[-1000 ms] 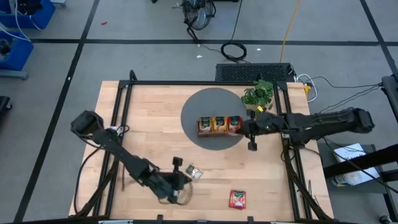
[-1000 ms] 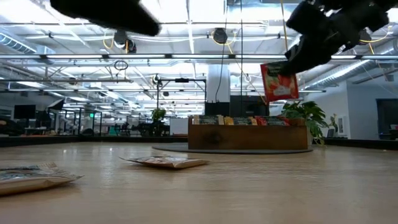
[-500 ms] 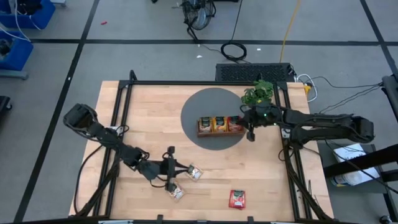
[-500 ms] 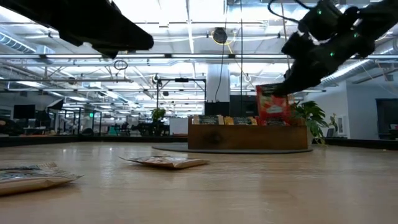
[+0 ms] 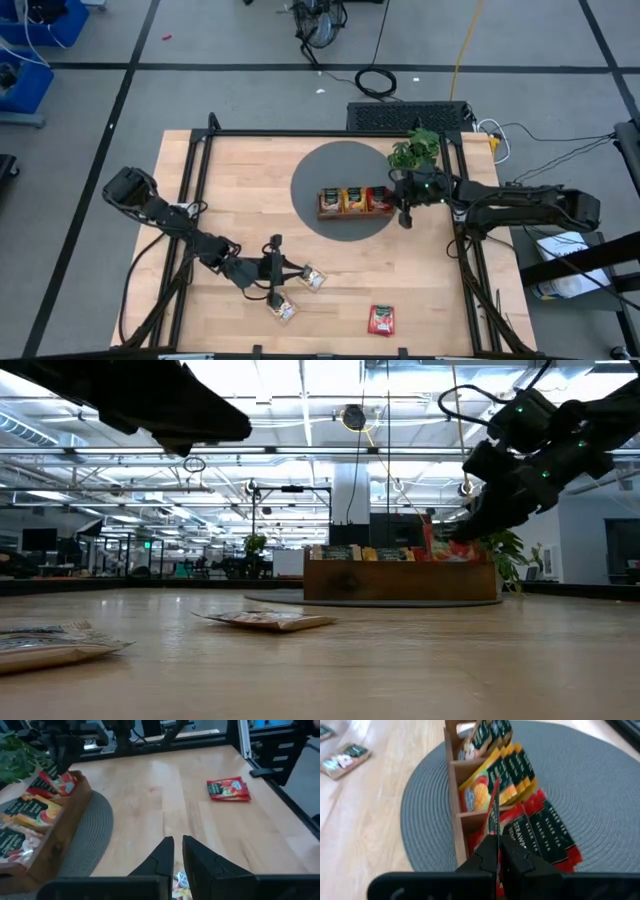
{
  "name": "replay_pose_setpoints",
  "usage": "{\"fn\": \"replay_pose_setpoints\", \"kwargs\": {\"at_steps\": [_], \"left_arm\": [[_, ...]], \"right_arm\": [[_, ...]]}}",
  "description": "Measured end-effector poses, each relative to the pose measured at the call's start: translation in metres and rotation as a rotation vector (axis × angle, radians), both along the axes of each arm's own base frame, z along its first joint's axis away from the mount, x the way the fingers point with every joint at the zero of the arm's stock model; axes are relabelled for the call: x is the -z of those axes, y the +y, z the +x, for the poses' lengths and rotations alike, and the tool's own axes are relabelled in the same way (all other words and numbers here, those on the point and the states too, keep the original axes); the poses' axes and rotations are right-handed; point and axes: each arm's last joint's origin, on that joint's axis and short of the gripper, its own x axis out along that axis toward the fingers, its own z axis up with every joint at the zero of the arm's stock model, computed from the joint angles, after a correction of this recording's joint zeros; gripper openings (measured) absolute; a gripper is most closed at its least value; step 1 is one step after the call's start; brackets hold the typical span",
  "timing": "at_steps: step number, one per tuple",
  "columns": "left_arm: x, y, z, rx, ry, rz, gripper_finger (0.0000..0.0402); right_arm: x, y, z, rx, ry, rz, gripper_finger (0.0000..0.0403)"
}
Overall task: Pick & Place Tea
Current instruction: Put the top red tea packet into the right section of the wooden organizer, then put the top brown tea packet into the left section of the wooden organizer
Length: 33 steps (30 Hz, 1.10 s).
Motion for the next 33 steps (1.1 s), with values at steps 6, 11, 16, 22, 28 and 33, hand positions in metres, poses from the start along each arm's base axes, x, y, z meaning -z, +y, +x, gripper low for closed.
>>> {"fn": "replay_pose_setpoints", "kwargs": {"at_steps": [6, 11, 16, 22, 28, 33], "left_arm": [[0.000, 0.000, 0.000, 0.001, -0.002, 0.003, 0.0047], [0.000, 0.002, 0.001, -0.005, 0.000, 0.004, 0.0047], [0.000, 0.003, 0.001, -0.008, 0.000, 0.004, 0.0047], [0.001, 0.003, 0.001, -0.010, 0.005, 0.003, 0.0047], [0.001, 0.003, 0.001, -0.011, 0.009, 0.000, 0.0047], [0.002, 0.003, 0.001, -0.030, 0.019, -0.045, 0.0047]], "right_arm": [[0.007, 0.001, -0.004, 0.003, 0.016, 0.006, 0.0000], [0.006, 0.001, -0.003, 0.048, 0.003, 0.019, 0.0007], [0.006, 0.001, -0.002, 0.065, -0.009, 0.042, 0.0050], [0.003, 0.000, 0.000, 0.076, -0.046, 0.041, 0.0117], [-0.011, -0.001, 0.004, 0.078, -0.180, 0.022, 0.0154], [-0.023, 0.020, 0.011, -0.042, -0.285, -0.024, 0.0145]]}}
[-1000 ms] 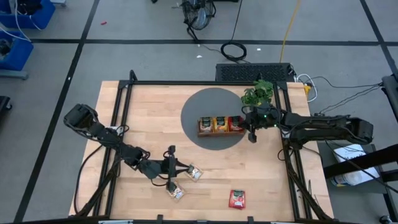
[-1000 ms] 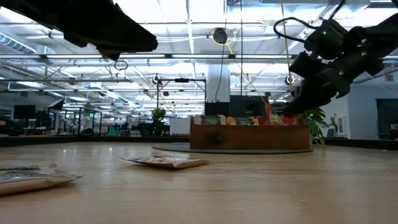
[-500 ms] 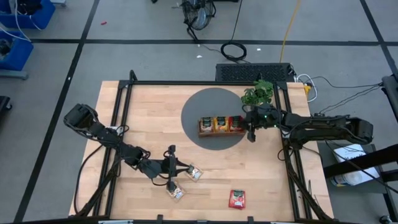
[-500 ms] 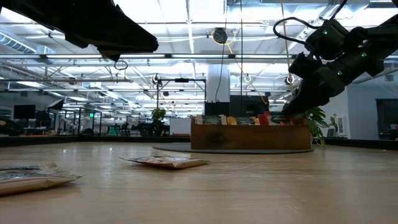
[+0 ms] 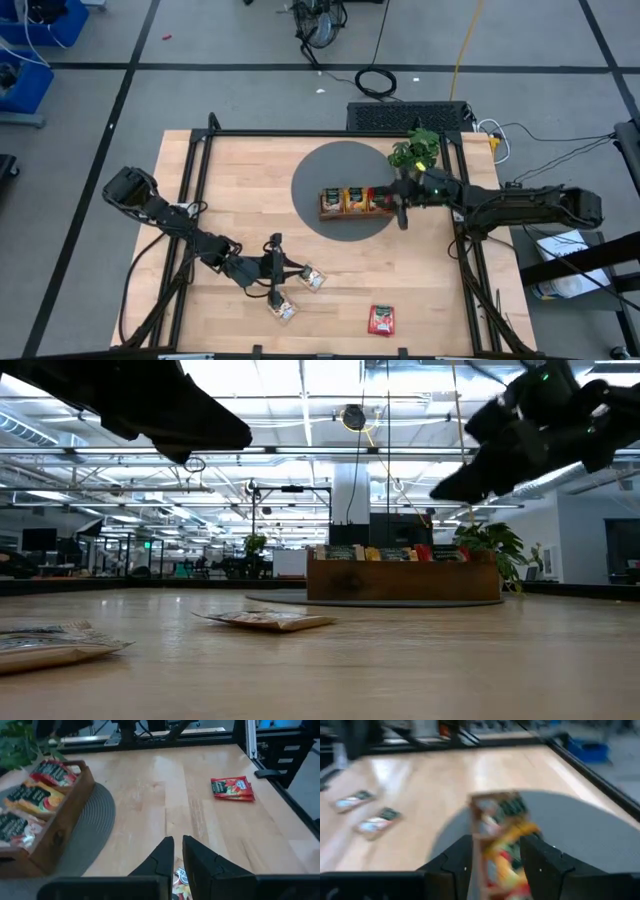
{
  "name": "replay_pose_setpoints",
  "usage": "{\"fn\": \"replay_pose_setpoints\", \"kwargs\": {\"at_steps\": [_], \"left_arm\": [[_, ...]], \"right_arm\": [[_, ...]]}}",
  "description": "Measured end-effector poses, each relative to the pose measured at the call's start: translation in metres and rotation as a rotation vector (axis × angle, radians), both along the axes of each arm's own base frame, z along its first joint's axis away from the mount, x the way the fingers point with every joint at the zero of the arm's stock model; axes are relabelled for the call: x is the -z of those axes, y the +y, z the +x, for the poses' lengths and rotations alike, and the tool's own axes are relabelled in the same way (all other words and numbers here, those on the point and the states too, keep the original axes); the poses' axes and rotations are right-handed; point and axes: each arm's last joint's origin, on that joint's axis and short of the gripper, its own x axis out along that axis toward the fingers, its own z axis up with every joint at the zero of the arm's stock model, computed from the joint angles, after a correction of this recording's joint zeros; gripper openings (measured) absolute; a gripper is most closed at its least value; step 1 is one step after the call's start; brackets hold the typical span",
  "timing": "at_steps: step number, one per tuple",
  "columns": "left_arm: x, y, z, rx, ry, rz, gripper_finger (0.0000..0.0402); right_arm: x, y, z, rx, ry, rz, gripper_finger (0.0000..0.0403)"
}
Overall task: Pick & Place Tea
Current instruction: Put the top brown tea packet into the left section of the wooden organizer
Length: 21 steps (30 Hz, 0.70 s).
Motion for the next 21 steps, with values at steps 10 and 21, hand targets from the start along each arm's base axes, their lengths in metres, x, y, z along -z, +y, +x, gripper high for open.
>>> {"fn": "replay_pose_setpoints", "kwargs": {"at_steps": [10, 21], "left_arm": [[0.006, 0.003, -0.002, -0.065, 0.056, -0.112, 0.0047], [0.017, 0.005, -0.008, -0.134, 0.179, -0.225, 0.0047]], "right_arm": [[0.000, 0.096, 0.019, -0.226, -0.143, -0.283, 0.0029], [0.036, 0.155, 0.088, -0.246, -0.014, -0.373, 0.0002]]}}
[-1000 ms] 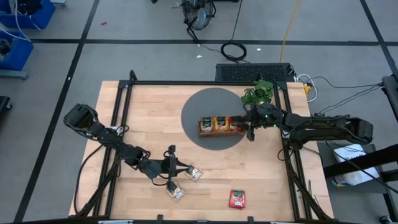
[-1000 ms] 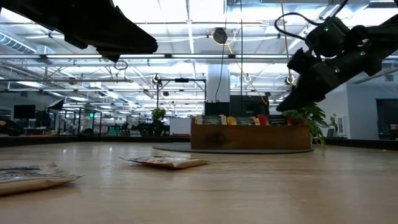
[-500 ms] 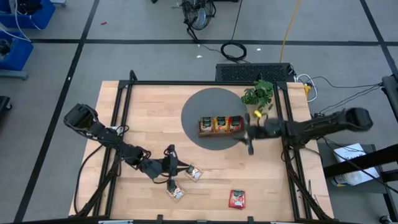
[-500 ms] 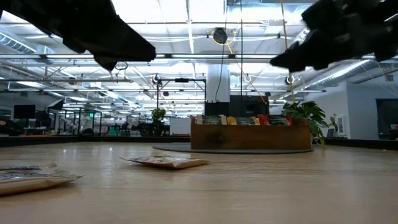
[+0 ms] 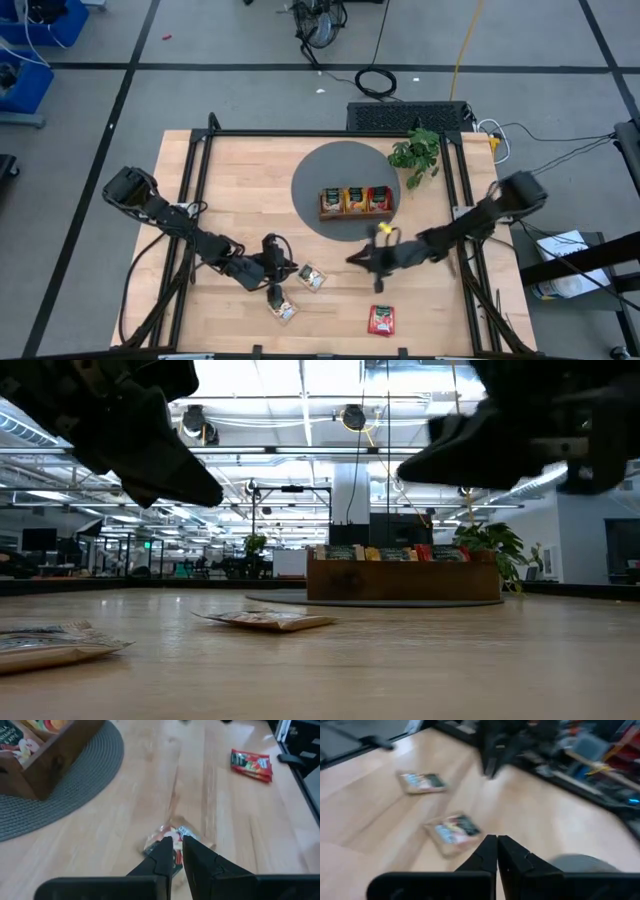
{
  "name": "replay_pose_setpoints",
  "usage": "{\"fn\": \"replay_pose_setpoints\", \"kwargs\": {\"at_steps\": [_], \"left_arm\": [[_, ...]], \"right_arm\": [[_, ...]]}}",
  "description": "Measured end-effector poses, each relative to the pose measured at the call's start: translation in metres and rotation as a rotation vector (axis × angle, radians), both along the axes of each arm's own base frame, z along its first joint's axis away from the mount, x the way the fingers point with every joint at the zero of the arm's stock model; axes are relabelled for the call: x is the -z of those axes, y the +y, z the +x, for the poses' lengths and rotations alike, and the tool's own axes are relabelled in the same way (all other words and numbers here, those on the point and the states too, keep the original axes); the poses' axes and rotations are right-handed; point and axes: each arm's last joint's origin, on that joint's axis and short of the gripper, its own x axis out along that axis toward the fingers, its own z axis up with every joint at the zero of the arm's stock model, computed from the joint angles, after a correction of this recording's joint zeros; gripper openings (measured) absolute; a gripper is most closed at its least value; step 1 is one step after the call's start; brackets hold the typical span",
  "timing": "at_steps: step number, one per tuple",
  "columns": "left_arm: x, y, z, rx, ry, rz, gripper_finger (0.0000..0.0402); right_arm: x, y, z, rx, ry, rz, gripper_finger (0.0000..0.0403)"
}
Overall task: Pick & Place Tea
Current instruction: Put the top brown tea packet into the left section of the wooden organizer
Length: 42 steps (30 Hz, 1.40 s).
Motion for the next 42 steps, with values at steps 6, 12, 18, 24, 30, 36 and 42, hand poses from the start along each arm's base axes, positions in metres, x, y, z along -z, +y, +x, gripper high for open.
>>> {"fn": "replay_pose_setpoints", "kwargs": {"at_steps": [6, 12, 18, 24, 30, 36, 42], "left_arm": [[0.005, -0.004, -0.002, 0.017, 0.023, 0.014, 0.0047], [0.007, -0.009, -0.007, 0.035, 0.044, 0.022, 0.0047], [0.008, -0.012, -0.010, 0.052, 0.060, 0.039, 0.0047], [0.010, -0.010, -0.008, 0.039, 0.063, 0.039, 0.0047], [0.023, -0.010, -0.004, 0.032, 0.102, 0.020, 0.0046], [0.028, -0.006, 0.001, 0.021, 0.097, 0.027, 0.0047], [0.029, -0.005, 0.002, 0.017, 0.100, 0.029, 0.0047]], "right_arm": [[0.028, 0.015, 0.035, -0.085, 0.086, -0.031, 0.0001], [0.033, 0.021, 0.048, -0.093, 0.076, -0.047, 0.0003], [0.034, 0.021, 0.048, -0.096, 0.080, -0.047, 0.0004], [0.036, 0.024, 0.046, -0.192, 0.115, -0.017, 0.0004], [0.036, 0.030, 0.043, -0.202, 0.119, -0.003, 0.0004], [0.036, 0.033, 0.041, -0.211, 0.106, -0.068, 0.0004], [0.036, 0.032, 0.042, -0.174, 0.105, -0.073, 0.0004]]}}
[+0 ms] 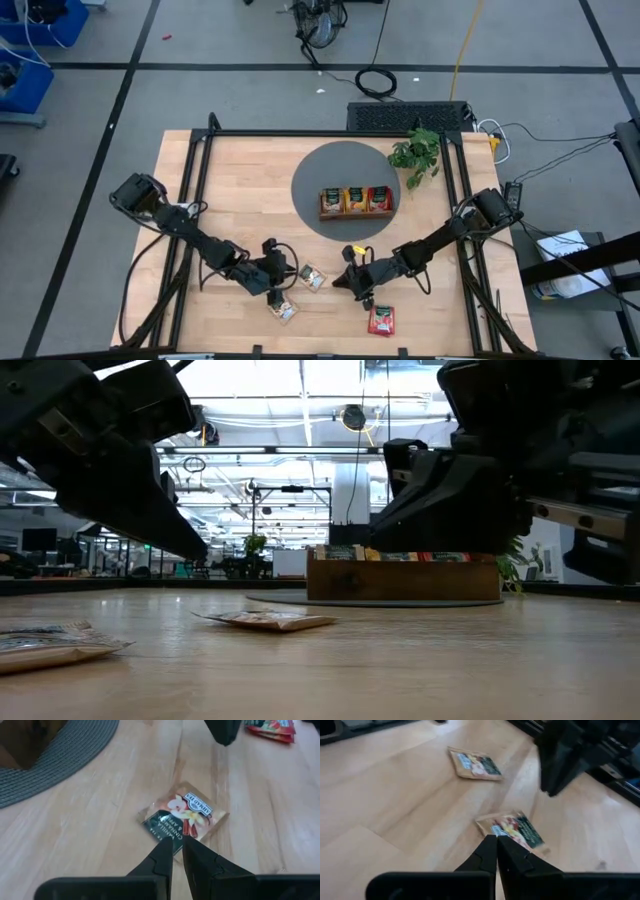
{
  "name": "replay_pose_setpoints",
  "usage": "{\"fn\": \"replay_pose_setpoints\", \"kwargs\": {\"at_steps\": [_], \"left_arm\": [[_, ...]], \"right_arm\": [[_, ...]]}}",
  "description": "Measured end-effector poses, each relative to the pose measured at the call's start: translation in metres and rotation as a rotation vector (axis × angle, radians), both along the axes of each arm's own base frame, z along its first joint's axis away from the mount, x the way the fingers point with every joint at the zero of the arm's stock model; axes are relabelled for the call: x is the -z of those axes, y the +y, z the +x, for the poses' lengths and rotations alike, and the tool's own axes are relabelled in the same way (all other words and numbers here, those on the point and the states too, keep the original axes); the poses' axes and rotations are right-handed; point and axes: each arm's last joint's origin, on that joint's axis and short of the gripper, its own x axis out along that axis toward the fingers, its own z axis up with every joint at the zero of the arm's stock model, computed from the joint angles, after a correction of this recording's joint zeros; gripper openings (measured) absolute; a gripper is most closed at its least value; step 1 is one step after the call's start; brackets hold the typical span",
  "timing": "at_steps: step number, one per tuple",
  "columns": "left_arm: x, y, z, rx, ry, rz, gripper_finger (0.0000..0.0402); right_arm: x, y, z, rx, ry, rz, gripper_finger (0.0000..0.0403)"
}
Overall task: Pick & Place Tea
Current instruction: Put the top brown tea packet into the left section of the wooden organizer
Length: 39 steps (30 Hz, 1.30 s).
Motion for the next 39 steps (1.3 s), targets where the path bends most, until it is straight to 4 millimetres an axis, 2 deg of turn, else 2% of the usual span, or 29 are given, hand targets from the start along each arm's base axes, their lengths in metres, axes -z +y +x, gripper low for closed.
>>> {"fn": "replay_pose_setpoints", "kwargs": {"at_steps": [6, 10, 17, 20, 27, 33, 39], "left_arm": [[0.000, 0.000, 0.000, -0.002, -0.001, -0.003, 0.0047], [0.000, 0.000, 0.000, -0.004, 0.000, -0.006, 0.0047], [-0.001, 0.000, 0.003, -0.042, -0.026, -0.077, 0.0047], [0.004, 0.002, 0.003, -0.069, 0.005, -0.129, 0.0047], [-0.001, -0.001, 0.006, -0.096, -0.060, -0.151, 0.0047], [0.003, 0.004, 0.005, -0.127, 0.002, -0.232, 0.0047], [0.004, 0.003, 0.004, -0.111, 0.035, -0.230, 0.0048]], "right_arm": [[0.002, -0.002, -0.001, 0.048, 0.018, -0.029, 0.0004], [-0.005, -0.003, -0.003, 0.048, 0.038, -0.012, 0.0004], [-0.016, 0.004, -0.005, -0.085, 0.032, 0.089, 0.0002], [-0.018, 0.005, -0.003, -0.083, 0.030, 0.118, 0.0001], [-0.025, 0.007, 0.009, -0.038, 0.003, 0.165, 0.0001], [-0.003, 0.014, 0.031, 0.008, 0.027, 0.100, 0.0001], [0.012, 0.009, 0.043, 0.082, 0.058, 0.043, 0.0000]]}}
